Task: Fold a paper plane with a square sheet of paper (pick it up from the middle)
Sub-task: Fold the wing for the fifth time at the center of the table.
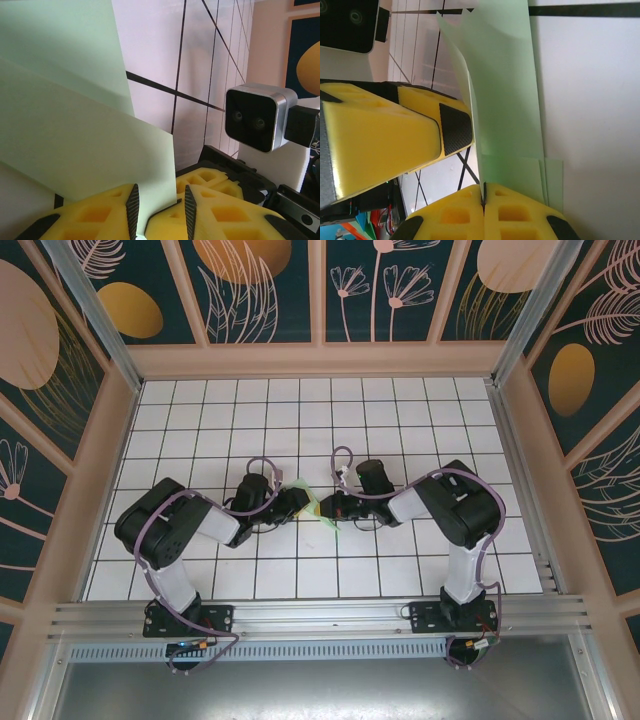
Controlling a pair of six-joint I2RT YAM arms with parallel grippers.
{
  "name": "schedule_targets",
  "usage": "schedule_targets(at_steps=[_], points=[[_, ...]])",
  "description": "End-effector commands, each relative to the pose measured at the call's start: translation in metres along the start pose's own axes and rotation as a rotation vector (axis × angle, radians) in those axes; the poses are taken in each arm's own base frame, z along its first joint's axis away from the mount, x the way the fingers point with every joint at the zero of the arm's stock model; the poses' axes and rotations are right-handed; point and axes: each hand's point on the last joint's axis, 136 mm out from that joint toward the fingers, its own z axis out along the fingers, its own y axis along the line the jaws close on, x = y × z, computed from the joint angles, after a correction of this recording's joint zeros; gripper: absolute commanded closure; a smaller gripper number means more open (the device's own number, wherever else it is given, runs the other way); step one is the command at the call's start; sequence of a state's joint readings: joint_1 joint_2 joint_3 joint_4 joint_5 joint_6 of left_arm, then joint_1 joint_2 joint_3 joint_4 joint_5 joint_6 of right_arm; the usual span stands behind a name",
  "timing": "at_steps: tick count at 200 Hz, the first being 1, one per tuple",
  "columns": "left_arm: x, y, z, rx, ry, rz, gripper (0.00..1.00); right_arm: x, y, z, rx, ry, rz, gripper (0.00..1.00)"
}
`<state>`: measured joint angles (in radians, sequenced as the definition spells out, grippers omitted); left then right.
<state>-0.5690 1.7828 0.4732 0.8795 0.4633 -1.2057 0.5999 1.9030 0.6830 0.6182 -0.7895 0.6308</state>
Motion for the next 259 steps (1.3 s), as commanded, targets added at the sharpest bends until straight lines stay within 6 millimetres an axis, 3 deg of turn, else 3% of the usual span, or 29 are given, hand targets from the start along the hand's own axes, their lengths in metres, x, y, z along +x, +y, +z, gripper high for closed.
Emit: schedule_targets(at_steps=[1,81,149,218,259], points=[[-0.002,-0.003,0.006,0.010,0.000,0.007,0.67,-0.003,-0.001,0.002,-0.007,0.021,-0.023,1.00],[-0.003,0.023,0.013,-0.117,0.004,-0.053,0.68,-0.002,0.007,-0.005,0.040,0.074,-0.170,0.79],[-0.001,0.035,0.016,-0.169,0.020,-0.076,0.70,-0.011,-0.002,-0.018,0.183,0.051,-0.293,0.65],[0.000,0.038,0.016,-0.187,0.024,-0.079,0.71,-0.011,0.009,-0.022,0.185,0.048,-0.469,0.65],[0.000,0.039,0.016,-0.189,0.026,-0.079,0.71,-0.008,0.002,-0.014,0.213,0.075,-0.499,0.66]])
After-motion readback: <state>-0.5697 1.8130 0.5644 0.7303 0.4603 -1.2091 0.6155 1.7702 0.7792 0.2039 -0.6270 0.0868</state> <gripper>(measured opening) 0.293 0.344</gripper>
